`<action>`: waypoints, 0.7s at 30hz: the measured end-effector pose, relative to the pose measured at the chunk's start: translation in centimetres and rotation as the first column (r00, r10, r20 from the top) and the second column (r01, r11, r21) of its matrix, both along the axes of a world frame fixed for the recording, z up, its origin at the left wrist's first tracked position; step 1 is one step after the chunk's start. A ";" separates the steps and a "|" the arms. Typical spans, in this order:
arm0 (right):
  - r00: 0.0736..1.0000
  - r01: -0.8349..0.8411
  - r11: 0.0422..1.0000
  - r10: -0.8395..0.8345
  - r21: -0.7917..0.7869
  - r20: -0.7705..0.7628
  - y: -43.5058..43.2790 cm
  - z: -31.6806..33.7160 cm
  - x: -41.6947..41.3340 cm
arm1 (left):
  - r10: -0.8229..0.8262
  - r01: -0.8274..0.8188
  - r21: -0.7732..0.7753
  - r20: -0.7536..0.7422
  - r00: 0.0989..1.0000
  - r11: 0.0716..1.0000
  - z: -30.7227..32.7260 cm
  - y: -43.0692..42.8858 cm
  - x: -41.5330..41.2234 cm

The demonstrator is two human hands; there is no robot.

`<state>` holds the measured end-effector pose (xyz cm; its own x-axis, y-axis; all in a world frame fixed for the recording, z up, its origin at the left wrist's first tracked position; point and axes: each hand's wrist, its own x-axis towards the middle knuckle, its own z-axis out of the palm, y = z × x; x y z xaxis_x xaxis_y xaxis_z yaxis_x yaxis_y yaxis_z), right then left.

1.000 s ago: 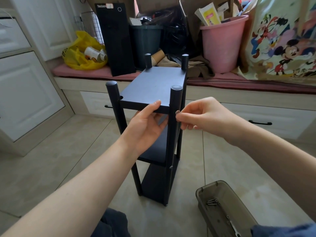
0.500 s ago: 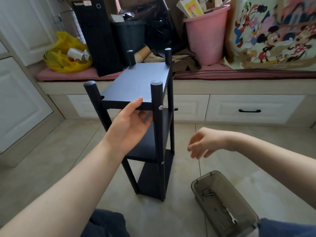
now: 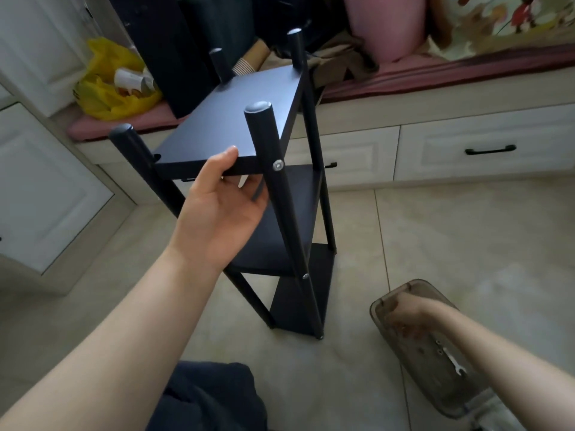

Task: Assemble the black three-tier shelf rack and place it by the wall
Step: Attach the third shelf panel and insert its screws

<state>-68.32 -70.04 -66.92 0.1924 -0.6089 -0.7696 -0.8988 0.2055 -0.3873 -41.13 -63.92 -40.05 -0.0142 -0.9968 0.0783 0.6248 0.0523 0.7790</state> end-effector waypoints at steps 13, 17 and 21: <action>0.985 -0.170 0.984 0.169 -0.058 -0.018 3.1 -6.6 4.7 | 0.041 -0.040 0.037 -0.009 0.999 0.999 0.3 -0.1 -0.5; 0.979 -0.170 0.980 0.180 -0.102 0.097 3.1 -7.7 7.0 | 0.041 -0.041 0.038 -0.004 0.999 0.998 0.3 0.0 -0.5; 0.978 -0.015 0.994 0.037 -0.105 0.206 1.9 -8.0 7.1 | 0.051 -0.051 0.043 -0.006 0.999 0.998 0.4 0.0 -0.4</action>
